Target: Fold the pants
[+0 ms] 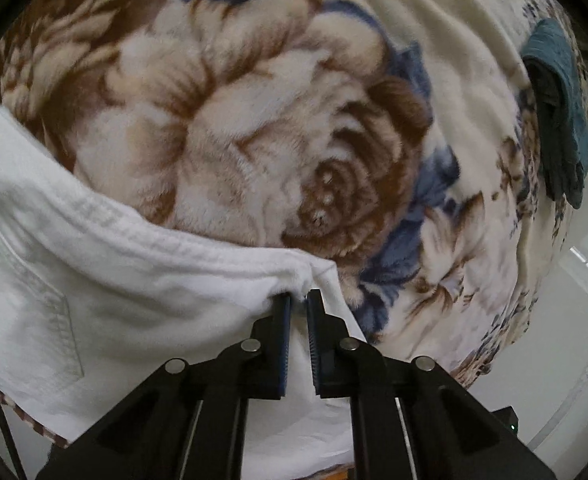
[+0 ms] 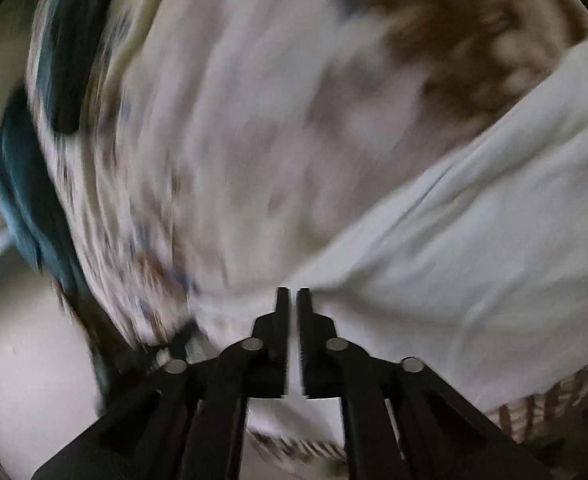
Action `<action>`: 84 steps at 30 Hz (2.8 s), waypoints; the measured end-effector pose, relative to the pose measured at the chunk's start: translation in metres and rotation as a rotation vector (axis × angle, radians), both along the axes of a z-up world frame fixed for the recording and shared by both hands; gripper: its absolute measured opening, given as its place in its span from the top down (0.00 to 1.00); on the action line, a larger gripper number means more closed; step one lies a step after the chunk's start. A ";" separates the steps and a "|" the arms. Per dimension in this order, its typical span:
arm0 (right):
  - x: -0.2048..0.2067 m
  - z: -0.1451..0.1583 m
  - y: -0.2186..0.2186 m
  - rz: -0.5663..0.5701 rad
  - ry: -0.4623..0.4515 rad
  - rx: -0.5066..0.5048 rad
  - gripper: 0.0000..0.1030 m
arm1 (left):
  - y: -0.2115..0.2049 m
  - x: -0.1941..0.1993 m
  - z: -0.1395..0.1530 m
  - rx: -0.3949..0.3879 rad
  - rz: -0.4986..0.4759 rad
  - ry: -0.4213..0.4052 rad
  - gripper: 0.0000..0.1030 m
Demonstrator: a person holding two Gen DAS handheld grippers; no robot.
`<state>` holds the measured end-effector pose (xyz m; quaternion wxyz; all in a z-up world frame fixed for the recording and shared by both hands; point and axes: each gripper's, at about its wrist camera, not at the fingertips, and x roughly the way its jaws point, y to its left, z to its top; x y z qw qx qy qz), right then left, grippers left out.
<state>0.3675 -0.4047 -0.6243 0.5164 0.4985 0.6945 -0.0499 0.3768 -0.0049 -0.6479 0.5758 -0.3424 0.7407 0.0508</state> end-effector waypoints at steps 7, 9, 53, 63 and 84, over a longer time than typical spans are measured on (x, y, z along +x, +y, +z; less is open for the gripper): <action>-0.003 -0.036 0.023 -0.108 0.114 0.030 0.57 | 0.000 0.001 -0.002 0.015 -0.010 -0.009 0.94; -0.001 -0.043 0.022 -0.153 0.136 0.006 0.84 | -0.005 0.001 -0.004 0.019 -0.008 -0.017 0.94; -0.151 0.118 -0.116 -0.167 -0.155 -0.481 0.29 | -0.049 -0.085 0.088 0.207 -0.435 -0.383 0.33; -0.244 0.051 -0.242 -0.371 -0.067 -0.442 0.31 | -0.141 -0.166 0.012 0.246 -0.607 -0.191 0.33; -0.270 0.034 -0.275 -0.389 -0.132 -0.408 0.35 | -0.189 -0.186 0.030 0.392 -0.620 -0.242 0.32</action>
